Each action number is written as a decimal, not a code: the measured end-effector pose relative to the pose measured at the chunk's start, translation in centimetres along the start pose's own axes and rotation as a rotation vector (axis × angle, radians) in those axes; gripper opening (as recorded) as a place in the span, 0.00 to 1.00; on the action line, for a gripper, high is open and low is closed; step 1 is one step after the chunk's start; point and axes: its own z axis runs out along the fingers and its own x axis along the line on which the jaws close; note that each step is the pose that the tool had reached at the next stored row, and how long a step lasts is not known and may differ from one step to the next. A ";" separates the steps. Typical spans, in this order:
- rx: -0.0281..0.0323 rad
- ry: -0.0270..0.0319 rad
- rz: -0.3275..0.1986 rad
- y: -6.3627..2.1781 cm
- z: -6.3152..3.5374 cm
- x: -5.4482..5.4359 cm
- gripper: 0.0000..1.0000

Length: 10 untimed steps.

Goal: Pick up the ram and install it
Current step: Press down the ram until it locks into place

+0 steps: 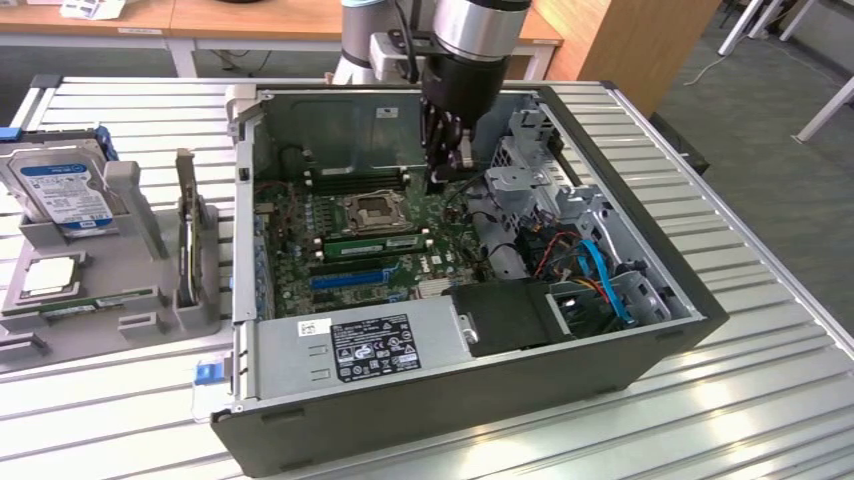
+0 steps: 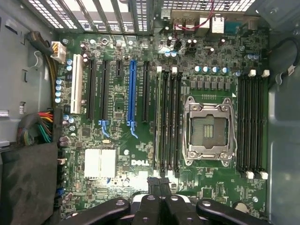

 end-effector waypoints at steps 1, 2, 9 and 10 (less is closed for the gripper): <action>0.0000 0.0001 0.000 0.00 0.11 0.0 0.10; 0.0000 0.0001 0.000 -0.01 0.21 0.0 0.10; 0.0001 0.0000 0.000 -0.05 0.93 0.0 0.10; 0.0000 0.0000 0.000 -0.05 1.03 0.0 0.10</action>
